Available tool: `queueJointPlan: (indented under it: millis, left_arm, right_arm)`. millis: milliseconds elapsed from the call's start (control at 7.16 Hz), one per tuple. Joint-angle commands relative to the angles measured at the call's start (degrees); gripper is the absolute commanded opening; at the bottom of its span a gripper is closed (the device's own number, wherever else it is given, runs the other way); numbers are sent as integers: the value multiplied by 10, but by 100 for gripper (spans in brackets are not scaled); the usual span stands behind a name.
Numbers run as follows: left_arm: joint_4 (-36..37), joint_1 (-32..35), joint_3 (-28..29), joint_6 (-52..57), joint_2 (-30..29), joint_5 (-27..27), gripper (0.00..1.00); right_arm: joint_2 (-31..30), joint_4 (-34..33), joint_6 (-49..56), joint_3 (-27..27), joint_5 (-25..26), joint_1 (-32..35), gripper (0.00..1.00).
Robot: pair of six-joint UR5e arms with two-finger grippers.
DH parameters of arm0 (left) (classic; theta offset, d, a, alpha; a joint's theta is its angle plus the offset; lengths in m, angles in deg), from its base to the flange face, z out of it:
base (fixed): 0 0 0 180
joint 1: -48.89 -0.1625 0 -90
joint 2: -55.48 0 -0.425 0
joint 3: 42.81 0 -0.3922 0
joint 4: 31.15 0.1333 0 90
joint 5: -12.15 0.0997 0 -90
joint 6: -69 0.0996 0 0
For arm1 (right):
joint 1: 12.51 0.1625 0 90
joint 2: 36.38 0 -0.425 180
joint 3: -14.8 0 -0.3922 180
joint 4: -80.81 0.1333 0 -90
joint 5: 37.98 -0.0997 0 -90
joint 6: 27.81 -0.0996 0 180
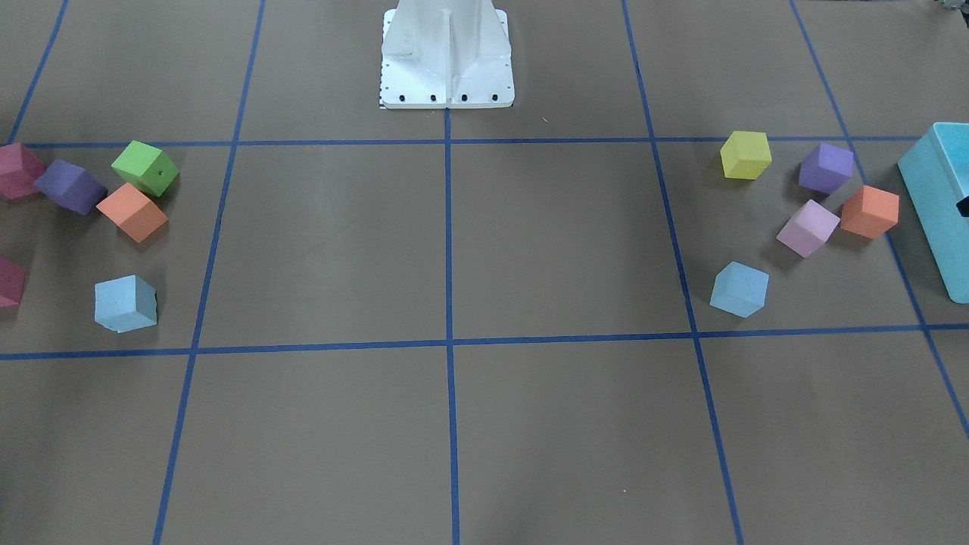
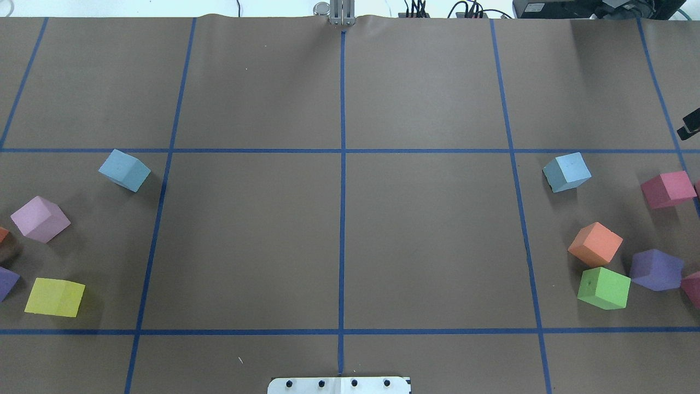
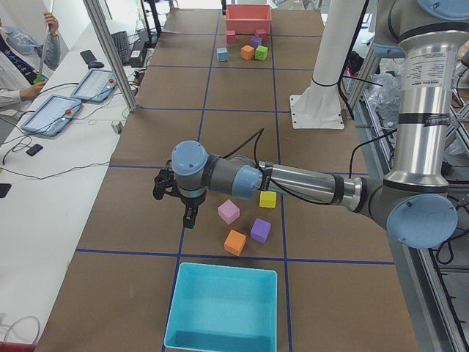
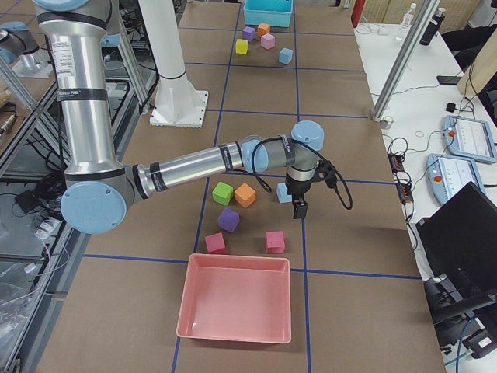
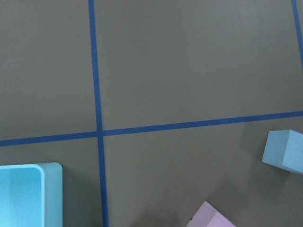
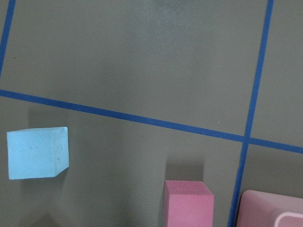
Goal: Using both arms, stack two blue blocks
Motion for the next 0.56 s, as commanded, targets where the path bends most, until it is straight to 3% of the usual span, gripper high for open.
queueJointPlan:
  millis: [0, 279, 419]
  left_arm:
    - [0, -49, 1, -67, -45, 1, 99]
    - [-2, -120, 6, -103, -88, 9, 98]
    - [-3, -147, 12, -107, -97, 11, 97]
  right_arm:
    - [30, 0, -1, -4, 9, -45, 100]
    - [31, 4, -97, -10, -14, -79, 100]
    - [30, 44, -139, -7, -12, -96, 100]
